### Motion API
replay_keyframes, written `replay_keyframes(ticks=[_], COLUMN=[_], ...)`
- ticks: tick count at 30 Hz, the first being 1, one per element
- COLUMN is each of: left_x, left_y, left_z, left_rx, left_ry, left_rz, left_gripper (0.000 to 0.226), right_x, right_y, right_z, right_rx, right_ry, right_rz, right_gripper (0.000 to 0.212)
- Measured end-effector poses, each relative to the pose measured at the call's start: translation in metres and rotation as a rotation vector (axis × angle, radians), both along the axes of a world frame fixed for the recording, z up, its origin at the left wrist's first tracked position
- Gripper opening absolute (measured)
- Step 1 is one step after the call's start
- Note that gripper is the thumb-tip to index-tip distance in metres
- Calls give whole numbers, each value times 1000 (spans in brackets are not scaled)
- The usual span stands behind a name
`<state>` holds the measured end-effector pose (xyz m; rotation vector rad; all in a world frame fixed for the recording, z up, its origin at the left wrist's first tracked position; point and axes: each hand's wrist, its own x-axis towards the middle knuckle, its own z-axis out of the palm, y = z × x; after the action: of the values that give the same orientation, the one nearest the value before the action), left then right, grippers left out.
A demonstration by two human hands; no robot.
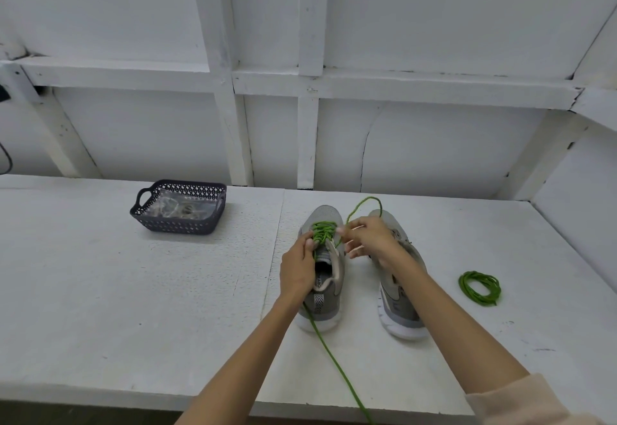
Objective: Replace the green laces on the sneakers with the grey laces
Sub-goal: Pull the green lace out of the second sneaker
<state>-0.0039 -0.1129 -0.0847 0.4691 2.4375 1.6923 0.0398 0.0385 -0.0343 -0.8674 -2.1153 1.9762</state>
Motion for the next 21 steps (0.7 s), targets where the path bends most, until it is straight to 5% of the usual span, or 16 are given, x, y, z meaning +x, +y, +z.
replay_keyframes(ticks=[6, 13, 17, 21], left_x=[-6, -41, -55, -66], left_y=[-6, -25, -29, -25], left_z=[4, 8, 23, 33], left_rx=[112, -12, -114, -353], left_ry=[-95, -90, -78, 116], left_rz=[-2, -167, -292, -379], left_gripper=[19, 10, 12, 8], right_x=[-5, 9, 11, 15], right_y=[4, 5, -15, -37], right_z=[-3, -12, -19, -32], right_rx=[-158, 226, 420, 642], right_ry=[318, 34, 45, 46], right_rz=[-428, -77, 57, 75], right_gripper=[9, 23, 21, 41])
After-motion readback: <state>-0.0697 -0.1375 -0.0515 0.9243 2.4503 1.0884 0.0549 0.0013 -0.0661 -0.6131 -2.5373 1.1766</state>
